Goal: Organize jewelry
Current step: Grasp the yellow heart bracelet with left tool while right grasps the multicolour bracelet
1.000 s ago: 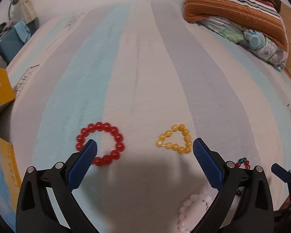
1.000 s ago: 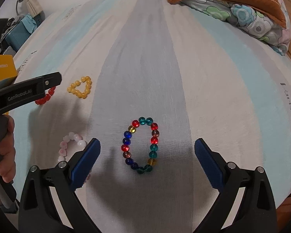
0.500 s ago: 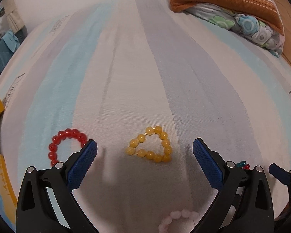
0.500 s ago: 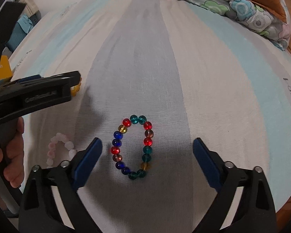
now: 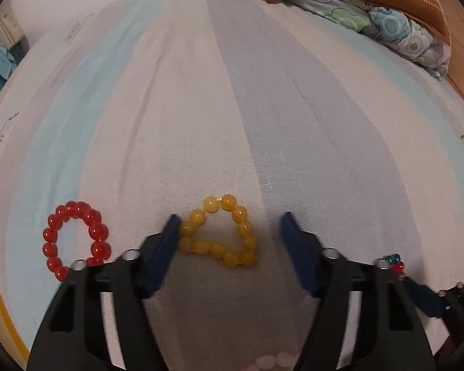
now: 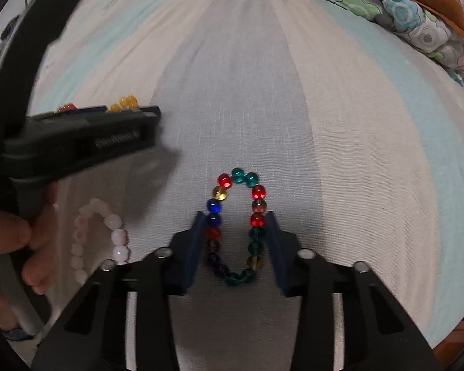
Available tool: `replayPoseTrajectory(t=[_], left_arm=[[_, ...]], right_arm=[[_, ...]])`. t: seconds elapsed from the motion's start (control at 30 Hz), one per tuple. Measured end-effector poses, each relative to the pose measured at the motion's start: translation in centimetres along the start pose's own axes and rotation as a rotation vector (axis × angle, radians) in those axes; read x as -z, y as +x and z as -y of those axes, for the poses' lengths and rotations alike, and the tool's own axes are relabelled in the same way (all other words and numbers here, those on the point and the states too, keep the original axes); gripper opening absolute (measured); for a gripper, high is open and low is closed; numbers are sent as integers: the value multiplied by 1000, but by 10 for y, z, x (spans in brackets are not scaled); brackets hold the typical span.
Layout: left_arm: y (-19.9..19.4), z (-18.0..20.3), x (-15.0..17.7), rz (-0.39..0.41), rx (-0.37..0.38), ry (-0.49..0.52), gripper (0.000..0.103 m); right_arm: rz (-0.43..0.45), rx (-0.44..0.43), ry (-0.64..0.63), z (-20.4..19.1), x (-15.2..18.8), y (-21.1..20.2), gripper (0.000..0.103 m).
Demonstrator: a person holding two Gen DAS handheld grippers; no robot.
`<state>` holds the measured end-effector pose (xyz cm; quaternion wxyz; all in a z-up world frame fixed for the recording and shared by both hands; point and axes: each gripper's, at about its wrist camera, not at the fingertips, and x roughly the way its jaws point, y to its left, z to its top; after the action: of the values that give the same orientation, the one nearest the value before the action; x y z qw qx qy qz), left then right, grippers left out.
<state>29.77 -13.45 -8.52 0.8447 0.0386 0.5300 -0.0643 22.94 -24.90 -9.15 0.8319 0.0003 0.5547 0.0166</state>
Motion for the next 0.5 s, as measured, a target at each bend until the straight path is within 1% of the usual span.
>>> replayPoseTrajectory(t=[0.03,0.1,0.13,0.2,0.23,0.37,0.5], left_arm=[[0,0,0,-2,2,1,50],[0,-1,1,-5,5,0,44],[0,-1,2,-6,2,1,39],[-1,-1,2,-7,3,2,28],[-2,-1,3,-10,1,3,18],[-3,0,1,-5,11,-1,10],[-6,1,1,3,13,5,9]], right_arm=[[-1,1,2,0,0,1,31],[-2,0,1,0,-1,2,23],[-2,-2,3,0,-2,2,18],[-2,-5,9,0,-1,3,18],[-2,-5,9,-2,-2,3,18],[9,0,15,-3,-3,3,18],[30,6,17,-4,-2,0,18]])
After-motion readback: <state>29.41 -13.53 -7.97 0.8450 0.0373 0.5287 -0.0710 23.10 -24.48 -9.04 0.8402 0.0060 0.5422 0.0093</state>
